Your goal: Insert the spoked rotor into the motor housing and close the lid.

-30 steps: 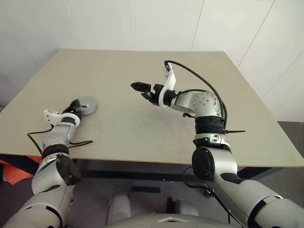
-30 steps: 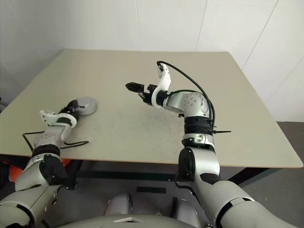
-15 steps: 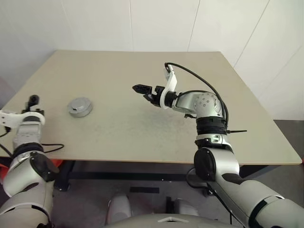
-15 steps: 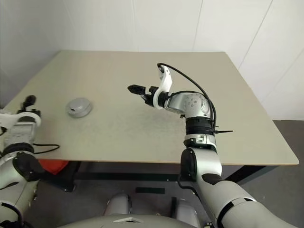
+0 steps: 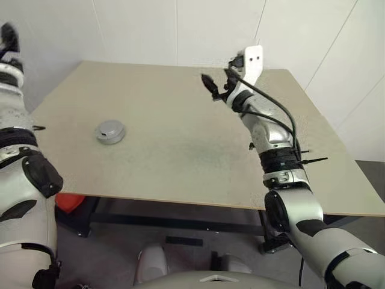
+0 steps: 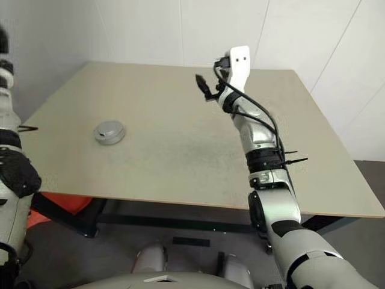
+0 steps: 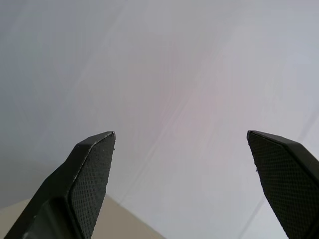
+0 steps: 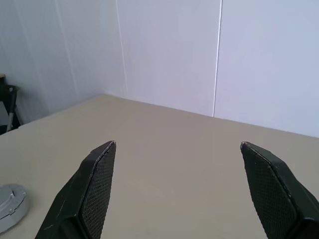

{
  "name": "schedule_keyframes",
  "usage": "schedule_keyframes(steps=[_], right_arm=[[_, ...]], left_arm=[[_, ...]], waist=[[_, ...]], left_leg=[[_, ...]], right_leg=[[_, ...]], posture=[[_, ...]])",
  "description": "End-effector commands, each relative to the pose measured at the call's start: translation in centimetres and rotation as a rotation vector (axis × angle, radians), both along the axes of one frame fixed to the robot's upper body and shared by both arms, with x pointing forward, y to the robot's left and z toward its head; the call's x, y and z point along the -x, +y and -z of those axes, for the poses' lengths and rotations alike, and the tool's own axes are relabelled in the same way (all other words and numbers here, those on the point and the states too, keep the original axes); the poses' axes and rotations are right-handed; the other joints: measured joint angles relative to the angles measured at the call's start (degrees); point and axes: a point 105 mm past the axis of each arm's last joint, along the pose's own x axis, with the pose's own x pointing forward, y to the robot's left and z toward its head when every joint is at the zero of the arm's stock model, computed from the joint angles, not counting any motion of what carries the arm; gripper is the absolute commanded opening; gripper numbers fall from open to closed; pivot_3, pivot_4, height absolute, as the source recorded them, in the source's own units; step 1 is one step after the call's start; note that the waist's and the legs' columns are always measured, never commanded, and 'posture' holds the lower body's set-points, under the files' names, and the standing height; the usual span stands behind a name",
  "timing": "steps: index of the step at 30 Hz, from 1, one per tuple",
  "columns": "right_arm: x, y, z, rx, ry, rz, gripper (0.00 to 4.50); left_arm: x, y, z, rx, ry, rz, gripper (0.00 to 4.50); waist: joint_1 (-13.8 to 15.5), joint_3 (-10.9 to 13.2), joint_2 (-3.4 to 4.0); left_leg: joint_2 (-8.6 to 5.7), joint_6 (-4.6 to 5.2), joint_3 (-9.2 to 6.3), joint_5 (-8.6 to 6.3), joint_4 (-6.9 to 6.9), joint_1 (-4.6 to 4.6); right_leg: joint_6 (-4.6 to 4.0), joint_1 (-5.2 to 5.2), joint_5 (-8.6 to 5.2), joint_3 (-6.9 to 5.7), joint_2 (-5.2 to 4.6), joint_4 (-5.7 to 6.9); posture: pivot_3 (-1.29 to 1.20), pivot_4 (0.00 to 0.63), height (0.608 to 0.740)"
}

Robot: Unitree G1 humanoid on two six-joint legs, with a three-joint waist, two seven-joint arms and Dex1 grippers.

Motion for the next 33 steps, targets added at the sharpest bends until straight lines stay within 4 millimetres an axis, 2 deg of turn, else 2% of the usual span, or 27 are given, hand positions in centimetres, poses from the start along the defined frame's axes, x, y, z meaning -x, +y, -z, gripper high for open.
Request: schedule_keyframes(steps=[1,4,8,12,16,18,22,28,33], right_arm=[[1.1,-1.4,-1.6,0.004,-0.065,-0.071,4.50],[1.7,-4.1,-0.6,0.077,-0.059,-0.053,4.50],[2.8,-6.4,2.1,0.160,0.025,-0.061,4.50],[5.4,-6.5,7.0,0.281,0.161,-0.162,4.50],[8.3,-5.3,10.4,0.359,0.255,-0.266,4.50],[9.0,-5.0,11.2,0.373,0.276,-0.276,4.50],[9.1,-5.4,11.8,0.380,0.290,-0.224,4.50],[8.7,-6.6,12.2,0.406,0.301,-0.160,4.50],[8.3,-7.0,12.2,0.427,0.301,-0.134,4.50]], left_arm=[[-1.3,-6.3,2.7,-0.153,0.057,0.242,4.47],[-1.2,-13.5,6.8,-0.262,0.128,0.498,4.47],[0.6,-19.8,12.1,-0.393,0.251,0.758,4.47],[2.3,-23.8,15.3,-0.525,0.305,0.888,4.47],[4.1,-26.7,16.5,-0.592,0.294,0.982,4.47],[4.8,-27.4,17.5,-0.628,0.305,1.002,4.47],[6.7,-28.0,19.5,-0.651,0.347,1.068,4.47],[7.8,-26.7,20.8,-0.661,0.398,1.087,4.47],[7.9,-26.1,20.7,-0.648,0.402,1.073,4.47]], waist=[[-0.3,0.0,0.02],[-0.4,0.0,0.01],[-0.4,0.0,-0.01],[-0.2,0.0,0.01],[-0.2,0.0,0.07],[-0.3,0.0,0.13],[-0.4,0.0,0.21],[-0.4,-0.1,0.25],[-0.4,-0.1,0.31]], left_leg=[[-0.01,0.02,0.04,-0.01,0.02,0.00],[0.00,0.19,0.04,-0.09,0.14,-0.09],[0.10,0.40,0.05,-0.19,0.31,-0.48],[0.28,0.40,0.04,-0.19,0.30,-0.57],[0.27,0.41,0.09,-0.20,0.31,-0.46],[0.27,0.41,0.12,-0.19,0.32,-0.34],[0.30,0.45,0.15,-0.22,0.25,0.23],[0.29,0.44,0.15,-0.21,0.22,0.40],[0.28,0.45,0.15,-0.22,0.21,0.39]], right_leg=[[-0.02,-0.02,0.01,0.00,-0.01,0.02],[-0.05,-0.07,0.03,0.00,0.00,0.01],[-0.09,-0.42,0.03,-0.01,0.15,0.03],[-0.16,-0.55,-0.01,-0.05,0.30,0.09],[-0.18,-0.45,-0.02,-0.02,0.27,0.02],[-0.21,-0.37,0.00,0.01,0.26,0.04],[-0.23,0.03,0.01,0.03,0.27,0.04],[0.01,0.19,-0.12,0.03,0.27,0.03],[-0.22,0.21,0.01,0.03,0.27,0.00]], posture=[[0.00,0.000,0.740],[0.00,0.000,0.740],[0.00,0.000,0.740],[0.00,0.000,0.740],[0.00,0.000,0.740],[0.00,0.000,0.740],[0.00,0.000,0.740],[0.00,0.000,0.740],[0.00,0.000,0.740]])
